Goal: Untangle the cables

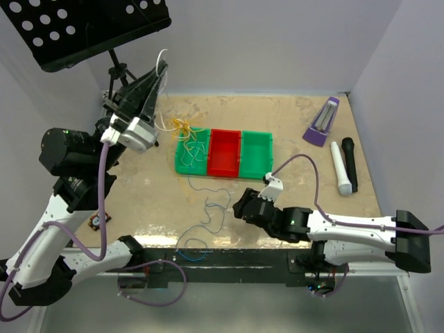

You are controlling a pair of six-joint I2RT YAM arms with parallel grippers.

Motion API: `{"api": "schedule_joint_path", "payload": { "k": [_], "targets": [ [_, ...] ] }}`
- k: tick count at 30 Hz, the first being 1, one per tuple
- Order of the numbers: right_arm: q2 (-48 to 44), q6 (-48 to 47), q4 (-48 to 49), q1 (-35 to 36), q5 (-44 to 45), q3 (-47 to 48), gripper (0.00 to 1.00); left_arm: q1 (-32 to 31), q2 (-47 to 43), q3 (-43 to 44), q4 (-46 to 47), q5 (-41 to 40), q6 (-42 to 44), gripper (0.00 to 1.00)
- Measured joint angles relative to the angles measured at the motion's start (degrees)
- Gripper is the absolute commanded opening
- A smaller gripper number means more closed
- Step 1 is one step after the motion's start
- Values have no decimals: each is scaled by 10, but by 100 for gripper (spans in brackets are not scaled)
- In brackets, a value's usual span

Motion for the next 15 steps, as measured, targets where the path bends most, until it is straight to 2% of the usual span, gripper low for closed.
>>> {"api": "schedule_joint_path", "payload": {
  "k": [4, 8, 15],
  "targets": [
    [-30, -14, -22, 0, 0, 0, 63, 0, 0, -11, -3, -2, 0, 0],
    [-46, -51, 10, 0, -14, 0, 63, 0, -3, -12, 17, -6, 3, 0],
    [48, -127, 123, 24, -56, -1, 64, 0, -7, -7, 45, -7, 42, 0]
  ]
}}
